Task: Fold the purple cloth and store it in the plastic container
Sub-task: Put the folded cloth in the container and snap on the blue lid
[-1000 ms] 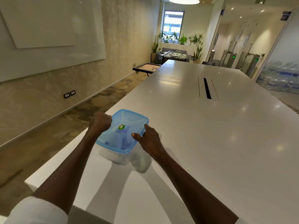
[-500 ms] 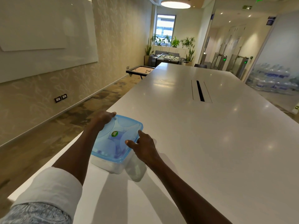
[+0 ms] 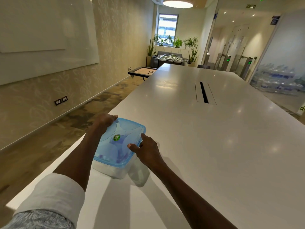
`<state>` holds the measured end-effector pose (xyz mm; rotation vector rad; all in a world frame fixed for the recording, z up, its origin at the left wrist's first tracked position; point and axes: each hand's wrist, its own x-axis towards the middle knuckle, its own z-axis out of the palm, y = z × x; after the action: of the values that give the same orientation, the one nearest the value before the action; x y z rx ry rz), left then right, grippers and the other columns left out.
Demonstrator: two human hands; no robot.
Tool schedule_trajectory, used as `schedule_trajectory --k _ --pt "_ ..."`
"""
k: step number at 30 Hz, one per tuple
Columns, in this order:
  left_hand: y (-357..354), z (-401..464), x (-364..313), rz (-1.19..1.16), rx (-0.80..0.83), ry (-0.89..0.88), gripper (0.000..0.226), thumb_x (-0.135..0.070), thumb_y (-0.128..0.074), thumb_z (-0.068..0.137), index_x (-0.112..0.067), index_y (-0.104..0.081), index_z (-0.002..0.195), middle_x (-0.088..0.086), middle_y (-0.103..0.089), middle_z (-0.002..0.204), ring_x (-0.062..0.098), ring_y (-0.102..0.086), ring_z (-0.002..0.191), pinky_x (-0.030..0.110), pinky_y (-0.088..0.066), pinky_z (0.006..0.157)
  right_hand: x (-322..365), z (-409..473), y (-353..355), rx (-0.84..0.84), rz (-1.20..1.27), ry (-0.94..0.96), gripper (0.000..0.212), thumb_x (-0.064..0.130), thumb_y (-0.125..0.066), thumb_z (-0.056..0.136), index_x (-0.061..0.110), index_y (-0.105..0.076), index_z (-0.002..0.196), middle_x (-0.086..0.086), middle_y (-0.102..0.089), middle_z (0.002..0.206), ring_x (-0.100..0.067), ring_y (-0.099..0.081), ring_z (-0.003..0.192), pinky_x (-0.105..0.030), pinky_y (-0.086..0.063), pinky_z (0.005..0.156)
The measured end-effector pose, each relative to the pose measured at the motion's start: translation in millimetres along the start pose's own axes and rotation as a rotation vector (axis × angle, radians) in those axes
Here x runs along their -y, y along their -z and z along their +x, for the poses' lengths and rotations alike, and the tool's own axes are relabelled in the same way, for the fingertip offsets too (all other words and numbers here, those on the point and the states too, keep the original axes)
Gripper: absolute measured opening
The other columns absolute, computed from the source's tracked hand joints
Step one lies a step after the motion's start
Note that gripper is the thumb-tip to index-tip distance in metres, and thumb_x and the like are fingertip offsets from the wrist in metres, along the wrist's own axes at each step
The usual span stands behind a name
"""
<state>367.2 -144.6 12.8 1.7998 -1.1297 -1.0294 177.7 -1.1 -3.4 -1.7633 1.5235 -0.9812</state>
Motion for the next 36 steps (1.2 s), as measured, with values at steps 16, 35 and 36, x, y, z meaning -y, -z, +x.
schedule_trajectory --k 16,35,36 --pt "-3.5 -6.4 9.5 0.128 -0.181 -0.134 0.048 -0.032 -0.07 0.086 0.015 -0.065 0.096 0.033 -0.065 0.106 0.044 -0.063 0.096 0.048 -0.05 0.081 -4.1 11.9 16.5 0.171 -0.305 -0.018 0.092 0.062 -0.062 0.082 0.016 -0.023 0.151 -0.008 -0.017 0.161 -0.031 -0.018 0.145 -0.049 -0.029 0.11" --pt "-3.9 -19.5 7.1 0.431 -0.228 -0.188 0.05 -0.043 -0.056 0.093 0.007 -0.068 0.094 0.026 -0.068 0.102 0.038 -0.064 0.092 0.038 -0.046 0.076 -16.2 27.2 19.6 0.322 -0.456 0.06 0.104 0.076 -0.045 0.082 0.021 0.003 0.156 0.005 0.008 0.165 -0.023 -0.002 0.151 -0.054 -0.02 0.119" --pt "-4.6 -18.3 7.1 0.437 -0.237 -0.19 0.051 -0.043 -0.056 0.092 0.006 -0.068 0.096 0.025 -0.068 0.104 0.038 -0.064 0.094 0.039 -0.047 0.079 -16.1 26.7 20.5 0.326 -0.44 0.067 0.103 0.075 -0.045 0.083 0.02 0.003 0.156 0.004 0.009 0.165 -0.023 -0.001 0.152 -0.052 -0.018 0.12"
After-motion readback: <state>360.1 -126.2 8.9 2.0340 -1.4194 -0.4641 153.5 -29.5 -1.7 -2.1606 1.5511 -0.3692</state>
